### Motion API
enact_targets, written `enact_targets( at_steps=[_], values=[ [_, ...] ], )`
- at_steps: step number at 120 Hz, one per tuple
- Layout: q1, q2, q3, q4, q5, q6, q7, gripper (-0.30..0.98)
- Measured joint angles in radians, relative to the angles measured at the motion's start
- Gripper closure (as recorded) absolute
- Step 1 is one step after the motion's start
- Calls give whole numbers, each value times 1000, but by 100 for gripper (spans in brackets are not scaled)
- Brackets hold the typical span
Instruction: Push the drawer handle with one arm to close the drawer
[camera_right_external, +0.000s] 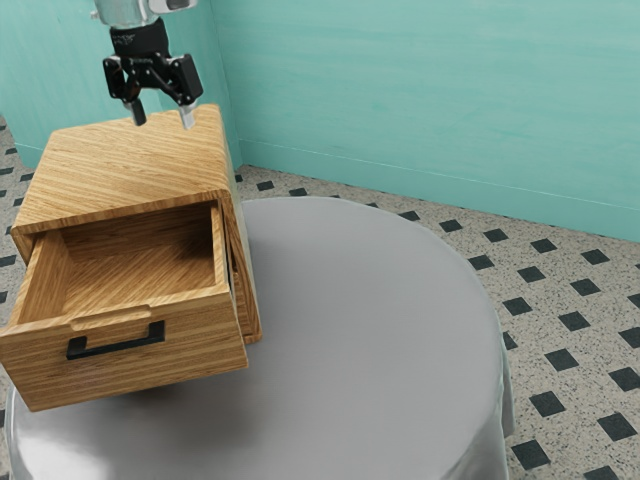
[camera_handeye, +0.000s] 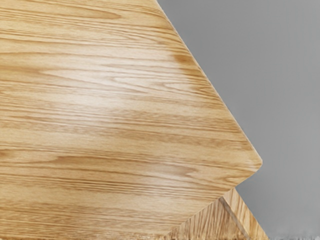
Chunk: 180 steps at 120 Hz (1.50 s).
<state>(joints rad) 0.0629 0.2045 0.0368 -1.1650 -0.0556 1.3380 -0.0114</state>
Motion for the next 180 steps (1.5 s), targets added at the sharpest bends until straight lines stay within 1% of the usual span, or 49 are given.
enact_targets(
  at_steps=[37, 46, 58, 68, 76, 89, 96, 104, 110, 115, 124, 132, 145, 151, 159, 168, 180],
  values=[
    [0, -2, -2, 11, -2, -32, 0, 0],
    [-8, -64, -16, 69, 6, -35, 24, 0],
    [-30, -136, -73, 94, 15, -44, 69, 0],
    [-37, -150, -124, 96, 21, -58, 142, 0],
    [-29, -150, -183, 98, 45, -72, 229, 0],
    [-57, -142, -205, 98, 73, -85, 353, 0],
    [-37, -146, -232, 84, 96, -88, 417, 0],
    [25, -179, -312, -7, 142, -75, 486, 0],
    [59, -292, -340, -194, 161, -27, 539, 0],
    [30, -376, -353, -331, 170, 22, 582, 0],
    [-23, -486, -382, -520, 179, 113, 655, 0],
    [-29, -572, -388, -672, 172, 203, 720, 0],
    [-30, -678, -384, -863, 150, 349, 822, 0],
    [-33, -702, -383, -921, 144, 410, 866, 0],
    [-35, -729, -382, -962, 138, 466, 918, 0],
    [-50, -770, -387, -993, 134, 465, 967, 0],
    [-66, -842, -392, -1078, 131, 459, 1024, 0]
  ],
)
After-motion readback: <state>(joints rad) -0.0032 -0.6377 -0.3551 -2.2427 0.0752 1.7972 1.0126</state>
